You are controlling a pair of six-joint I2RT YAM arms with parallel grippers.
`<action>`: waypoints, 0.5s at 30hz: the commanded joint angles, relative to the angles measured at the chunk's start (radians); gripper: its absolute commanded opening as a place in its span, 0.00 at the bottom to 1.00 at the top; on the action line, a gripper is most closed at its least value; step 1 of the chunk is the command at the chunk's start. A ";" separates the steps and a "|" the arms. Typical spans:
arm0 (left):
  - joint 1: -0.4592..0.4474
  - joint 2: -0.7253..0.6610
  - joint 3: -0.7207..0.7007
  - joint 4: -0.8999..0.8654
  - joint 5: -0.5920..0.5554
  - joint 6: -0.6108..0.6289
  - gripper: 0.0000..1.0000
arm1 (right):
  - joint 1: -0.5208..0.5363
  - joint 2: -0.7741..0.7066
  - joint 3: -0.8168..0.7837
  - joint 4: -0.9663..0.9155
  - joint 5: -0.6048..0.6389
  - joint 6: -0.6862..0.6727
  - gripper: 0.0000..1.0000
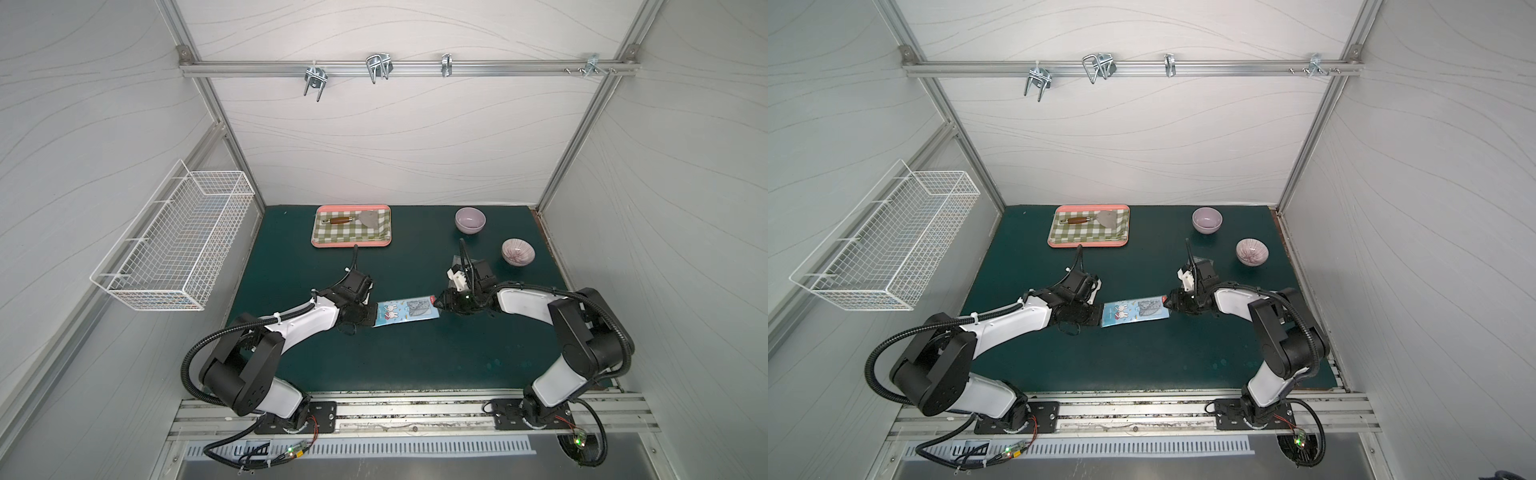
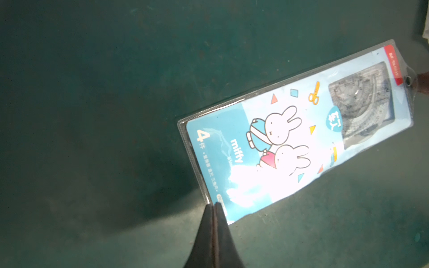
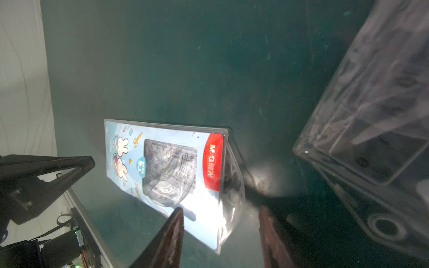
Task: Open the ruler set and take out the ruler
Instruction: Pick up the ruler set bag from the center of the board.
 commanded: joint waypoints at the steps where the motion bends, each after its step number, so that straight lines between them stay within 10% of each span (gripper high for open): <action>1: -0.002 0.018 0.005 0.021 -0.037 -0.019 0.00 | 0.005 0.033 0.007 -0.006 -0.011 0.020 0.54; 15: -0.002 0.121 0.047 0.038 -0.021 -0.022 0.00 | 0.013 0.046 -0.002 0.030 -0.045 0.038 0.49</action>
